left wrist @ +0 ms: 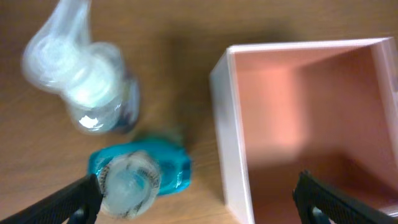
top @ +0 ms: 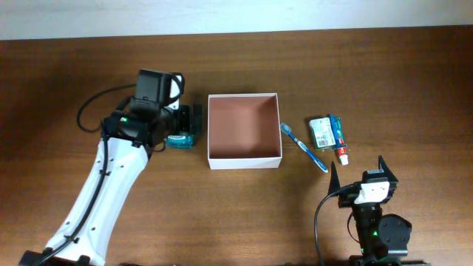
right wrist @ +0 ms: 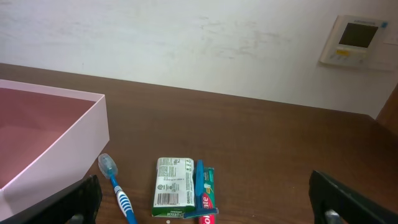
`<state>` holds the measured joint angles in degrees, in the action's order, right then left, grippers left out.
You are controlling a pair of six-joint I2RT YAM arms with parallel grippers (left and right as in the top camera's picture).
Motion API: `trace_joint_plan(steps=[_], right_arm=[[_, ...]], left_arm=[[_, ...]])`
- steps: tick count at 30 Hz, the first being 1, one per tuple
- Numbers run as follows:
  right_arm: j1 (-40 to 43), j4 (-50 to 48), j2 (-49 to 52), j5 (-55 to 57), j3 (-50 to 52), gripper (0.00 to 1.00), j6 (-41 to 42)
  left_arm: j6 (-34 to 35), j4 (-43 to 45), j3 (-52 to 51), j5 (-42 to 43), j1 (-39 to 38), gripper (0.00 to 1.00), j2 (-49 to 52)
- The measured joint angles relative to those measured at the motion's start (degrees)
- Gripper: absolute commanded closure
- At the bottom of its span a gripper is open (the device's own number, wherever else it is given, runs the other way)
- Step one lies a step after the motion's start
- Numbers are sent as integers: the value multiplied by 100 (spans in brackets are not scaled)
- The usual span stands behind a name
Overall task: Pack container
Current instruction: 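Reach the left gripper down to the teal Listerine bottle cap, then lift the Listerine bottle with the left gripper and place it in the box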
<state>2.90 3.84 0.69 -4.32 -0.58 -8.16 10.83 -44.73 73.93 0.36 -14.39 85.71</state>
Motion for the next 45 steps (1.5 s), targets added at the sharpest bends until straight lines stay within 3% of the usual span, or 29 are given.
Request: trace_joint_plan(steps=[6, 13, 14, 15, 16, 18, 28, 33, 45], right_arm=[[0, 0, 0, 0, 0, 1, 0], [0, 0, 0, 0, 0, 1, -4], [0, 0, 0, 0, 0, 2, -4], [0, 0, 0, 0, 0, 1, -2], [0, 0, 0, 0, 0, 1, 0], [0, 0, 0, 0, 0, 1, -2], [0, 0, 0, 0, 0, 1, -4], [0, 0, 0, 0, 0, 1, -2], [0, 0, 0, 0, 0, 1, -7]], left_arm=[[251, -87, 2, -745, -26, 1, 2], [302, 79, 9, -953, -22, 1, 212], [315, 109, 11, -966, -22, 7, 310], [337, 131, 13, -968, -22, 26, 415], [363, 133, 13, -981, -22, 51, 535], [354, 125, 13, -988, -22, 63, 734], [356, 162, 22, -1078, -17, 66, 737], [356, 186, 20, -1196, -17, 78, 474], [459, 680, 20, -876, -17, 78, -678]])
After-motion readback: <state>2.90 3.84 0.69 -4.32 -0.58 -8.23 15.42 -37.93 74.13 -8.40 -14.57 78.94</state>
